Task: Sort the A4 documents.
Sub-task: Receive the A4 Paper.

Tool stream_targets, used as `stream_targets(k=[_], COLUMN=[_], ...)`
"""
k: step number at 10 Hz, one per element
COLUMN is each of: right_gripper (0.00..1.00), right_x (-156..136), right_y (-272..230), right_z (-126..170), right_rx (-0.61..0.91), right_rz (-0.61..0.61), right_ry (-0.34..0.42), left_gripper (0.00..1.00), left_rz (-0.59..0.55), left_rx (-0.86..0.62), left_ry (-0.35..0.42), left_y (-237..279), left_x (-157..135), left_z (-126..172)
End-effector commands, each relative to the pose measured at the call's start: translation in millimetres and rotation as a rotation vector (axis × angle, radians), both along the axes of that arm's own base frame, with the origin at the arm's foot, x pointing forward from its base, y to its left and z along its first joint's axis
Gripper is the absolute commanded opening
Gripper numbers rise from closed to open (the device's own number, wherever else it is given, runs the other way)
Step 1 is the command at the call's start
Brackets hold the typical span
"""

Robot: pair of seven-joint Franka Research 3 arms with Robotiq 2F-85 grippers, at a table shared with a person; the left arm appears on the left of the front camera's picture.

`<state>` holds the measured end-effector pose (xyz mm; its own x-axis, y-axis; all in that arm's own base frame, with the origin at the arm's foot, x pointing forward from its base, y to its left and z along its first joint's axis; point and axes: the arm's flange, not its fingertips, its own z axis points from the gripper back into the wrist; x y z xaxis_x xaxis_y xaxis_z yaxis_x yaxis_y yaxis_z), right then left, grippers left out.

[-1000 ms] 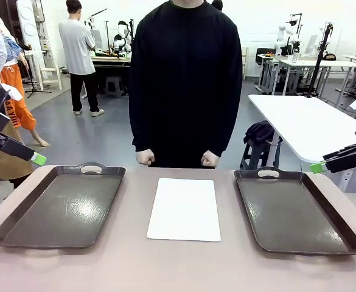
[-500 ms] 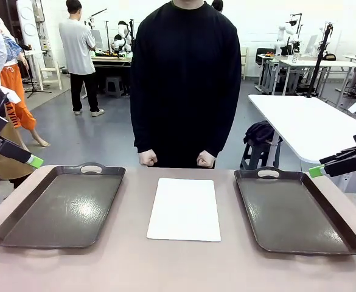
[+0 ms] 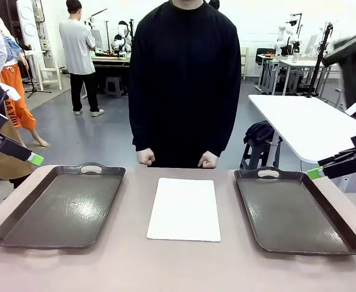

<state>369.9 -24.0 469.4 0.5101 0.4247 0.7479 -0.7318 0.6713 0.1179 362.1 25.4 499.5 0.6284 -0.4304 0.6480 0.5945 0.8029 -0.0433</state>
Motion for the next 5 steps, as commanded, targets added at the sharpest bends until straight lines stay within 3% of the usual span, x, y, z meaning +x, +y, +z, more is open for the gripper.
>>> stream_targets(k=[1,5], right_gripper=[1.00,1.00], right_x=[0.3,0.3], right_y=[-0.4,-0.4], right_z=[-0.3,-0.3], right_rx=[-0.005,-0.005], right_rz=[0.008,0.008], right_ry=[-0.001,-0.001], left_gripper=[1.00,1.00], left_rz=[-0.001,-0.001], left_rx=[-0.007,-0.007], left_ry=[0.002,0.002], left_y=[1.8,1.8], left_x=[0.6,0.6], left_z=[-1.4,-1.4])
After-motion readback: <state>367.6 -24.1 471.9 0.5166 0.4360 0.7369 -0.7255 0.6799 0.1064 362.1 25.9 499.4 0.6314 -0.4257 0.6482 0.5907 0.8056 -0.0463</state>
